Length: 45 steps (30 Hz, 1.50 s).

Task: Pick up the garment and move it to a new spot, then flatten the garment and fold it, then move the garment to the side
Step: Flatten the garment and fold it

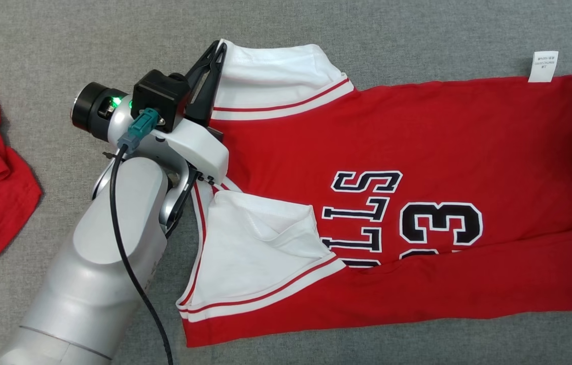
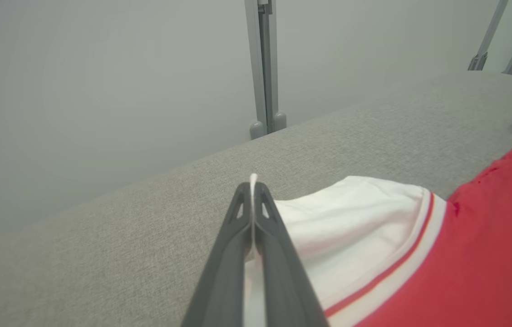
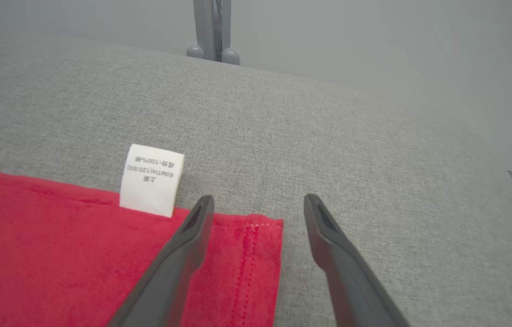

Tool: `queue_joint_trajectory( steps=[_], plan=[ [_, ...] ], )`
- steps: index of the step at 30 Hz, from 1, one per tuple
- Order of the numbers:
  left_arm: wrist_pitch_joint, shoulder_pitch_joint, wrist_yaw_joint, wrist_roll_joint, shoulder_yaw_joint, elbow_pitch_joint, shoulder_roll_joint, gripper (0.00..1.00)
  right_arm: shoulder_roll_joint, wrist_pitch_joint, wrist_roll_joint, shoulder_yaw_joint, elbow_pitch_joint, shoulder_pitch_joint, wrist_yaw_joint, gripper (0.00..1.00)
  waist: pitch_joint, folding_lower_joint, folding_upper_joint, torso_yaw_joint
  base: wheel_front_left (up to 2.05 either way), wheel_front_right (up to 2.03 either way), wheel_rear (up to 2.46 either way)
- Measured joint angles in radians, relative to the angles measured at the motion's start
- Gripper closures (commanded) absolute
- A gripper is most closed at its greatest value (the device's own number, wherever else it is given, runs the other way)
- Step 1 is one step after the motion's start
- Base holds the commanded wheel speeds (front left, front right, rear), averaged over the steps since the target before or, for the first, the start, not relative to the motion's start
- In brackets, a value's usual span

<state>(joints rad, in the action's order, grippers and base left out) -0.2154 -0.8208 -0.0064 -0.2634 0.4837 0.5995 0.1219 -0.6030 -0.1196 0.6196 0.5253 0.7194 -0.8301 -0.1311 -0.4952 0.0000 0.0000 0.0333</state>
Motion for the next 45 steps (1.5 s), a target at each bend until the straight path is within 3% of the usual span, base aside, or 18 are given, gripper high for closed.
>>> queue_joint_trajectory(
  steps=[18,19,20,21,34,45],
  plan=[
    [0.061,0.015,0.016,-0.002,0.017,-0.105,0.048,1.0,0.013,-0.023,0.142,0.153,0.139,-0.109,0.0,0.0,-0.029,0.0,0.0,-0.01,0.0,0.0,0.0],
    [0.063,0.016,0.017,-0.003,0.018,-0.109,0.049,1.0,0.013,-0.023,0.151,0.163,0.141,-0.113,0.0,0.52,-0.029,0.0,0.0,-0.009,0.0,0.0,0.0],
    [0.066,0.016,0.017,-0.003,0.019,-0.113,0.051,1.0,0.012,-0.023,0.156,0.173,0.141,-0.116,0.0,0.66,-0.03,0.0,0.0,-0.008,0.0,0.0,0.0],
    [0.067,0.016,0.018,-0.003,0.019,-0.116,0.052,1.0,0.01,-0.027,0.16,0.184,0.141,-0.12,0.0,1.0,-0.03,0.0,0.0,-0.007,0.0,0.0,0.0],
    [0.07,0.039,0.031,-0.035,0.013,-0.154,0.063,1.0,-0.007,-0.129,0.216,0.262,0.153,-0.126,0.0,1.0,0.001,0.0,0.0,-0.002,0.0,0.0,0.0],
    [0.085,0.126,0.016,-0.084,0.005,-0.252,0.105,1.0,-0.017,-0.142,0.196,0.145,0.064,-0.033,0.0,1.0,0.059,0.0,0.0,-0.01,0.0,0.0,0.0]
  ],
)
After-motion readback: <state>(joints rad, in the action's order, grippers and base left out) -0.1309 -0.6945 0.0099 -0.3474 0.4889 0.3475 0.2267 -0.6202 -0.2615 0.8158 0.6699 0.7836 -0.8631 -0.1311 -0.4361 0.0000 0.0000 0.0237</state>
